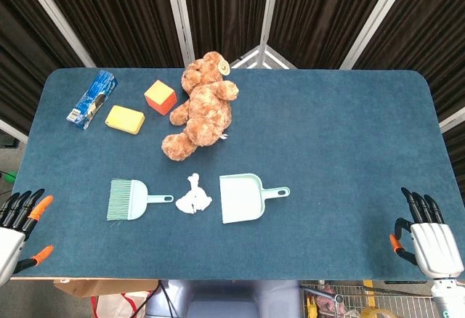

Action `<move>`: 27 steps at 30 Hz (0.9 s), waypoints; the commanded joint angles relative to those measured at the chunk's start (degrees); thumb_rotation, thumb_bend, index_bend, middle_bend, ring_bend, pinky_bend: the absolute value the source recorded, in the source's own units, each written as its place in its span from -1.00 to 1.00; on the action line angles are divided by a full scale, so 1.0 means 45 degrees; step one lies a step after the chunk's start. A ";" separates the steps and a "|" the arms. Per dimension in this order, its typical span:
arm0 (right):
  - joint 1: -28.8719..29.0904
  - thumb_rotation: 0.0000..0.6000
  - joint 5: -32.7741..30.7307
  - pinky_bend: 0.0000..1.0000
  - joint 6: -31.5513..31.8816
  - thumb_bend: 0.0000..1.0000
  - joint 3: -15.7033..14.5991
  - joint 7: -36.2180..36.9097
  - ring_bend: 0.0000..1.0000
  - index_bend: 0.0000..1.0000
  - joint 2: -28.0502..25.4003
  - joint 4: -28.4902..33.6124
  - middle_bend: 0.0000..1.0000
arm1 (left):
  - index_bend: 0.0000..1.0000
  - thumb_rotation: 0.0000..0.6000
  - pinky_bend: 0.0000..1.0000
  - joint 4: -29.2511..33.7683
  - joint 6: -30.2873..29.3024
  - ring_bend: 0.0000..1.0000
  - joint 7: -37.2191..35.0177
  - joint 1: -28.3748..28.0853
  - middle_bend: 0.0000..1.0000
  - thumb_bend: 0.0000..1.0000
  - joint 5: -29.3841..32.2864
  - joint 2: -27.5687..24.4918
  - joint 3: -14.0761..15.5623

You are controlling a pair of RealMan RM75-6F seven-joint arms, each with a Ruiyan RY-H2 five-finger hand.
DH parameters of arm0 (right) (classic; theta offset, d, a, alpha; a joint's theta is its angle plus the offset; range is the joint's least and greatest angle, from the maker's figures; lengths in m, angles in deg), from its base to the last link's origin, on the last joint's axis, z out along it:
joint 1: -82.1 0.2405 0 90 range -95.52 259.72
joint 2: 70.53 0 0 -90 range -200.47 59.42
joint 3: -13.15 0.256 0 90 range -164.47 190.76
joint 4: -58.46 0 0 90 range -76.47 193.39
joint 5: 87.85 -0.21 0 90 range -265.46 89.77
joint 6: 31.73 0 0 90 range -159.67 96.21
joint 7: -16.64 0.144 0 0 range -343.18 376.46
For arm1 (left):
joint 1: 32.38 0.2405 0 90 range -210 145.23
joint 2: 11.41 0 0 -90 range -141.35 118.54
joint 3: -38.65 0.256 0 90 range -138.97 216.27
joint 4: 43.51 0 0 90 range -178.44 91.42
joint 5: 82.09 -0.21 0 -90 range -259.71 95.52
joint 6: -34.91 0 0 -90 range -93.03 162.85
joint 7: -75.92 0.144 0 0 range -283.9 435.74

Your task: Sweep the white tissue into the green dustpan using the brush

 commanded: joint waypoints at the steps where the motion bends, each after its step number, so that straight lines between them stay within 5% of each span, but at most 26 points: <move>1: -0.0046 1.00 -0.0013 -0.91 0.0043 -0.23 -0.0028 0.0019 -1.00 -1.00 -0.0028 0.0028 -1.00 | -1.00 1.00 -1.00 0.0127 0.0031 -1.00 -0.0112 0.0016 -1.00 -1.00 0.0102 -0.0038 -0.0019; 20: 0.0059 1.00 0.0008 -0.91 -0.0081 -0.24 0.0003 0.0090 -1.00 -1.00 0.0010 0.0205 -1.00 | -1.00 1.00 -1.00 0.0211 0.0305 -1.00 0.0130 0.0023 -1.00 -1.00 0.0292 -0.0067 -0.0063; 27: 0.0010 1.00 0.0048 -0.91 0.0026 -0.40 -0.0009 -0.0033 -1.00 -1.00 0.0065 0.0125 -1.00 | -1.00 1.00 -1.00 0.0263 0.0315 -1.00 0.0058 0.0029 -1.00 -1.00 0.0360 -0.0076 -0.0105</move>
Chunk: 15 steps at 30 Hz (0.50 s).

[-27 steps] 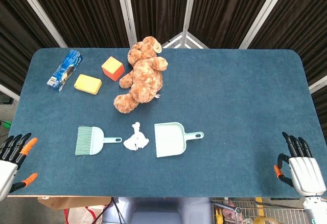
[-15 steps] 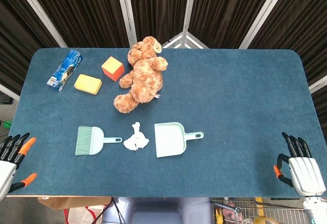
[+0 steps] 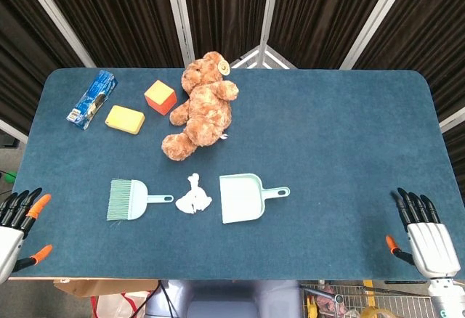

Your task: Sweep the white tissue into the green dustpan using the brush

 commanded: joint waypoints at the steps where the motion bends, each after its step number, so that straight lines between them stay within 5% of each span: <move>1: -0.0044 1.00 0.0011 -0.91 0.0114 -0.43 0.0024 -0.0029 -1.00 -1.00 0.0005 -0.0010 -1.00 | -1.00 1.00 -1.00 0.0004 -0.0011 -1.00 0.0006 0.0018 -1.00 -1.00 -0.0001 0.0005 0.0003; 10: -0.0030 1.00 0.0097 -0.91 0.0180 -0.47 0.0046 -0.0070 -1.00 -1.00 0.0012 0.0023 -1.00 | -1.00 1.00 -1.00 0.0098 0.0058 -1.00 0.0113 0.0052 -1.00 -1.00 0.0074 -0.0051 0.0008; 15: 0.0165 1.00 0.0441 -0.73 0.0461 -0.47 0.0301 0.0206 -0.90 -1.00 0.0214 0.0049 -0.94 | -1.00 1.00 -1.00 0.0146 0.0164 -1.00 0.0236 0.0043 -1.00 -1.00 0.0143 -0.0080 -0.0002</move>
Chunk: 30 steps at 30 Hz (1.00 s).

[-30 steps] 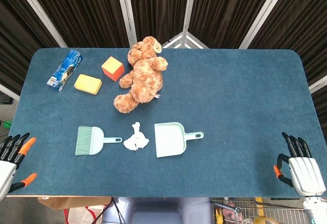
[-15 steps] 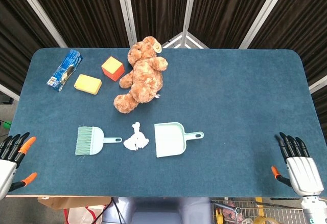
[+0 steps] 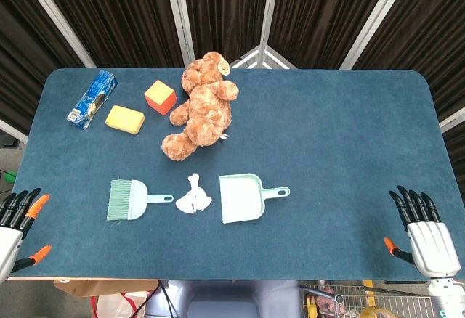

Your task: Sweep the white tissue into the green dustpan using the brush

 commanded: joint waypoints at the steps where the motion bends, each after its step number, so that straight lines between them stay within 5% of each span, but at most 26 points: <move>1: 0.0186 1.00 0.0055 -0.67 -0.0003 -0.47 0.0197 0.0071 -0.84 -1.00 0.0150 0.0071 -0.88 | -1.00 1.00 -1.00 0.0023 0.0087 -1.00 0.0107 -0.0019 -1.00 -1.00 0.0031 -0.0008 0.0000; 4: 0.0615 1.00 -0.0256 -0.23 -0.0382 -0.47 0.0620 -0.0385 -0.43 -0.97 0.0390 0.0258 -0.49 | -1.00 1.00 -1.00 0.0091 0.0129 -1.00 0.0211 -0.0038 -1.00 -1.00 0.0039 0.0000 -0.0022; 6: 0.0977 1.00 -0.0480 0.17 -0.0662 -0.45 0.0967 -0.0599 0.01 -0.67 0.0637 0.0286 -0.05 | -1.00 1.00 -1.00 0.0105 0.0105 -1.00 0.0262 -0.0045 -1.00 -1.00 -0.0011 0.0012 -0.0031; 9: 0.1510 1.00 -0.0858 0.42 -0.1151 -0.36 0.1427 -0.0589 0.35 -0.22 0.0987 0.0322 0.30 | -1.00 1.00 -1.00 0.0132 0.0132 -1.00 0.0337 -0.0058 -1.00 -1.00 -0.0051 0.0025 -0.0021; 16: 0.2850 1.00 -0.2000 0.44 -0.2714 -0.34 0.2104 -0.2064 0.42 -0.12 0.2030 0.0319 0.37 | -1.00 1.00 -1.00 0.0215 0.0258 -1.00 0.0603 -0.0080 -1.00 -1.00 -0.0018 0.0024 -0.0027; 30: 0.4299 1.00 -0.3814 0.49 -0.4286 -0.34 0.1940 -0.5294 0.53 -0.16 0.4467 0.0310 0.49 | -1.00 1.00 -1.00 0.0449 0.0676 -1.00 0.0759 -0.0174 -1.00 -1.00 0.0414 -0.0116 -0.0119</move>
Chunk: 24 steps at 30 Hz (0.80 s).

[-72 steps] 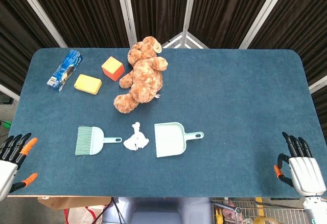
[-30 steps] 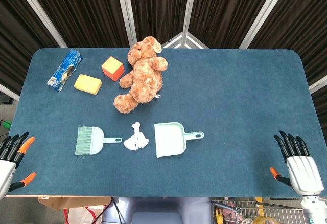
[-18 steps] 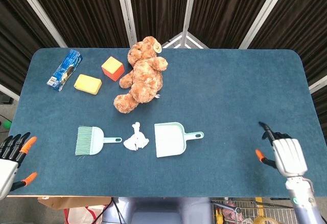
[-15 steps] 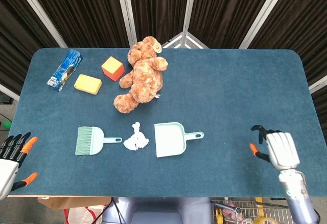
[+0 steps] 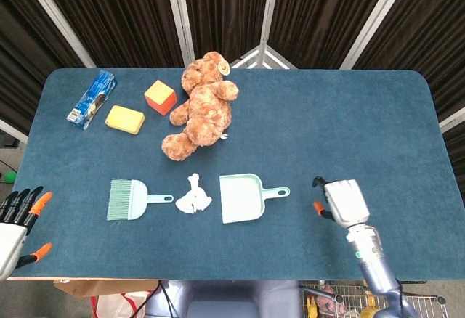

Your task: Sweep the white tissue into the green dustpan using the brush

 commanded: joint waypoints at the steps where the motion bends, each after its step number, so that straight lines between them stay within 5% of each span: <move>1: 0.0343 1.00 -0.0473 0.52 -0.0197 -0.34 -0.0015 -0.0577 0.57 -0.16 0.0648 -0.0141 0.55 | -1.00 1.00 -1.00 -0.0010 -0.0023 -1.00 0.0001 0.0001 -1.00 -1.00 -0.0019 0.0003 -0.0005; 11: 0.1131 1.00 -0.1545 0.66 -0.0510 -0.34 0.0189 -0.1789 0.82 -0.16 0.1848 -0.0538 0.83 | -1.00 1.00 -1.00 -0.0009 0.0049 -1.00 -0.0199 -0.0049 -1.00 -1.00 0.0016 -0.0030 -0.0020; 24: 0.1846 1.00 -0.2598 0.66 -0.0697 -0.34 0.0240 -0.2649 0.83 -0.16 0.2781 -0.1448 0.84 | -1.00 1.00 -1.00 -0.0045 0.0171 -1.00 -0.0278 -0.0108 -1.00 -1.00 0.0143 -0.0043 -0.0063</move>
